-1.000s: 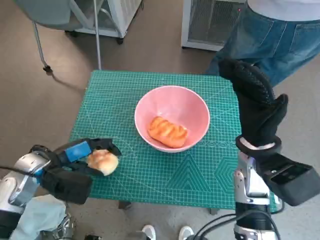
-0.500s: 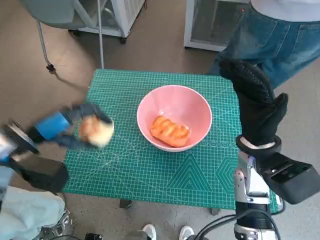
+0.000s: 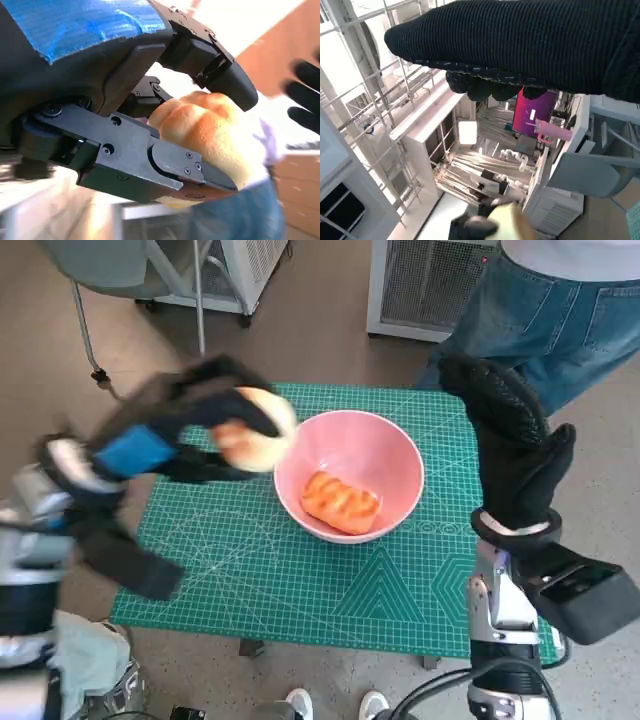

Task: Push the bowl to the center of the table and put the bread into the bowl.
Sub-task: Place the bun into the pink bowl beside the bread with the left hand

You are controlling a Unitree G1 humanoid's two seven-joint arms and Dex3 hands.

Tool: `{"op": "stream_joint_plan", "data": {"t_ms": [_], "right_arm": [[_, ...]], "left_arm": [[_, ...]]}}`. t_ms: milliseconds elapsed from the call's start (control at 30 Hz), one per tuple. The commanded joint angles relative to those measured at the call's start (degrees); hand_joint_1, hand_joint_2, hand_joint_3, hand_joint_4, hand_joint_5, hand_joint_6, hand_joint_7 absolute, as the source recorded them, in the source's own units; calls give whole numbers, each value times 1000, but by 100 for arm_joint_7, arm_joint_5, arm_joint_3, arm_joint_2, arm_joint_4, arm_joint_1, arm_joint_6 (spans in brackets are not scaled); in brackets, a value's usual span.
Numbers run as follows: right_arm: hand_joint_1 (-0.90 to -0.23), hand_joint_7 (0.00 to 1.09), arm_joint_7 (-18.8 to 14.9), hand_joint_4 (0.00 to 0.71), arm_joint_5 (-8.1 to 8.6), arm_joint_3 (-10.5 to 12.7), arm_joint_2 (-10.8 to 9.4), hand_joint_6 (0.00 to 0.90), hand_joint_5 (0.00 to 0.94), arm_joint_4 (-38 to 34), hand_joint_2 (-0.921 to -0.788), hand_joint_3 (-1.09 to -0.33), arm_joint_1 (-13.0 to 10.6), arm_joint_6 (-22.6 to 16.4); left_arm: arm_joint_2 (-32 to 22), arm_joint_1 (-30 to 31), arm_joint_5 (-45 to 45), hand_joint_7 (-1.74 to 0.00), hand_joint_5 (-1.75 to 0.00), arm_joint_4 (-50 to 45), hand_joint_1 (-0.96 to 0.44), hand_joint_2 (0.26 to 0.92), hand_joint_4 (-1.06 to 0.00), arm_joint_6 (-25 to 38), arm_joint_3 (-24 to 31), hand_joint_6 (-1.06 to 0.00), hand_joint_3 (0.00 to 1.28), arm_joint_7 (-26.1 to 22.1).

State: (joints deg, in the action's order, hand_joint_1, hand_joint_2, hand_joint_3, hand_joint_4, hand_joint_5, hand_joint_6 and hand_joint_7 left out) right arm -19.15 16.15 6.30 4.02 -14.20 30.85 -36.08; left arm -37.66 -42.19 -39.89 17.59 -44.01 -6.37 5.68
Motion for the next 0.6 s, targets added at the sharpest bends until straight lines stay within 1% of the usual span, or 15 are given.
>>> {"op": "stream_joint_plan", "data": {"t_ms": [33, 333, 433, 467, 500, 533, 567, 600], "right_arm": [[-587, 701, -82, 257, 77, 31, 20, -1, 52, -98, -921, -785, -58, 0], [-588, 704, -131, 255, 93, 64, 47, -1, 53, -53, -921, -780, -140, -54], [-588, 704, -131, 256, 102, 76, 62, -1, 54, -17, -921, -779, -182, -69], [-588, 705, -130, 256, 104, 78, 63, -1, 55, -9, -921, -779, -192, -73], [-589, 705, -137, 256, 116, 84, 68, -1, 55, 0, -921, -778, -206, -75], [-589, 705, -142, 256, 125, 88, 72, -1, 55, 6, -921, -777, -214, -76], [-589, 706, -151, 256, 141, 97, 79, -1, 56, 7, -921, -777, -224, -78], [-590, 706, -159, 257, 153, 104, 84, -1, 56, 8, -921, -776, -230, -78]], "left_arm": [[296, -402, -212, -1254, -1273, 238, -1, 920, -580, 135, -322, -549, 150, 60], [776, -918, -600, -1248, -1244, 1017, -1, 921, -579, 354, -951, -581, 135, 90], [932, -1032, -640, -1273, -1260, 1307, -1, 921, -561, 480, -1145, -558, 154, -15], [953, -1049, -638, -1305, -1280, 1357, -1, 921, -550, 524, -1188, -517, 176, -63], [981, -1055, -628, -1316, -1287, 1391, -1, 921, -545, 628, -1239, -502, 185, -185], [997, -1062, -616, -1365, -1050, 1415, -126, 921, -510, 702, -1278, -487, 213, -265], [1015, -1052, -594, -1397, -824, 1416, -207, 921, -526, 832, -1317, -477, 230, -423], [1025, -1046, -573, -1244, -711, 1410, -205, 897, -502, 928, -1347, -423, 215, -533]]}}
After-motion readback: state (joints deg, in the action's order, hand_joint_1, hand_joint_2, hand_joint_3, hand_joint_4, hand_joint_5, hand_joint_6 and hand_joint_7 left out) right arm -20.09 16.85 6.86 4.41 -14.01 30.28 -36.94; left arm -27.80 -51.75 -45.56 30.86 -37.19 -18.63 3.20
